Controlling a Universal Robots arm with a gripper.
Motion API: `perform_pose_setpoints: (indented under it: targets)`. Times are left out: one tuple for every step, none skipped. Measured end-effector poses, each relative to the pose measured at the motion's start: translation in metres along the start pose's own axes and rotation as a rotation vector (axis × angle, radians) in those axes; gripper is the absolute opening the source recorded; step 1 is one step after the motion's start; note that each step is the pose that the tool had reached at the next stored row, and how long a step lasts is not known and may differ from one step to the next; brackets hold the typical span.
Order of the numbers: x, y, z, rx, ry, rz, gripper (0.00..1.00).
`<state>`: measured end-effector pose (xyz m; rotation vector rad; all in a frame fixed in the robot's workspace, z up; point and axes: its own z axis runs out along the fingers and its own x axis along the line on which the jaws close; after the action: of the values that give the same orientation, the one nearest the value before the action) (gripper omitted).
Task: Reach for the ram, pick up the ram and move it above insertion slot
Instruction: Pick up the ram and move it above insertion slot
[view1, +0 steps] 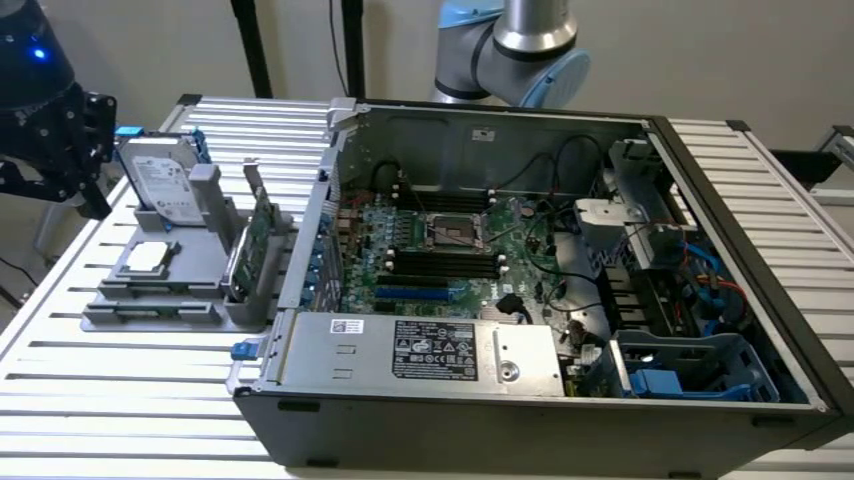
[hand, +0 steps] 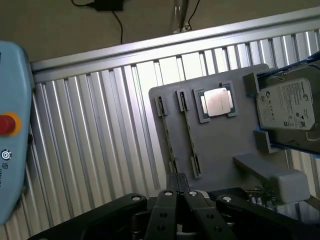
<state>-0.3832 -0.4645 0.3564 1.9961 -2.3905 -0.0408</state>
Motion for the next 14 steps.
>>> perform_pose_setpoints:
  targets:
    - [0.0000, 0.0000, 0.0000, 0.0001, 0.0004, -0.011, 0.11]
    - [0.0000, 0.0000, 0.0001, 0.0001, 0.0008, -0.022, 0.11]
    - [0.0000, 0.0000, 0.0001, 0.0001, 0.0011, -0.032, 0.11]
    - [0.0000, -0.0001, 0.0001, 0.0001, 0.0014, -0.043, 0.11]
    - [0.0000, -0.0001, 0.0002, 0.0002, 0.0016, -0.052, 0.11]
    - [-0.0001, -0.0001, 0.0003, 0.0002, 0.0020, -0.062, 0.11]
    - [-0.0001, -0.0001, 0.0005, 0.0004, 0.0024, -0.073, 0.11]
    - [-0.0002, -0.0001, 0.0008, 0.0009, 0.0028, -0.085, 0.11]
    - [-0.0002, -0.0001, 0.0011, 0.0015, 0.0032, -0.097, 0.11]
    - [-0.0002, -0.0001, 0.0016, 0.0023, 0.0035, -0.110, 0.11]
    - [-0.0003, -0.0001, 0.0020, 0.0031, 0.0039, -0.124, 0.11]
    - [-0.0003, -0.0001, 0.0023, 0.0037, 0.0044, -0.137, 0.11]
    - [-0.0004, -0.0001, 0.0027, 0.0044, 0.0048, -0.150, 0.11]
    - [-0.0004, -0.0001, 0.0032, 0.0053, 0.0051, -0.164, 0.11]
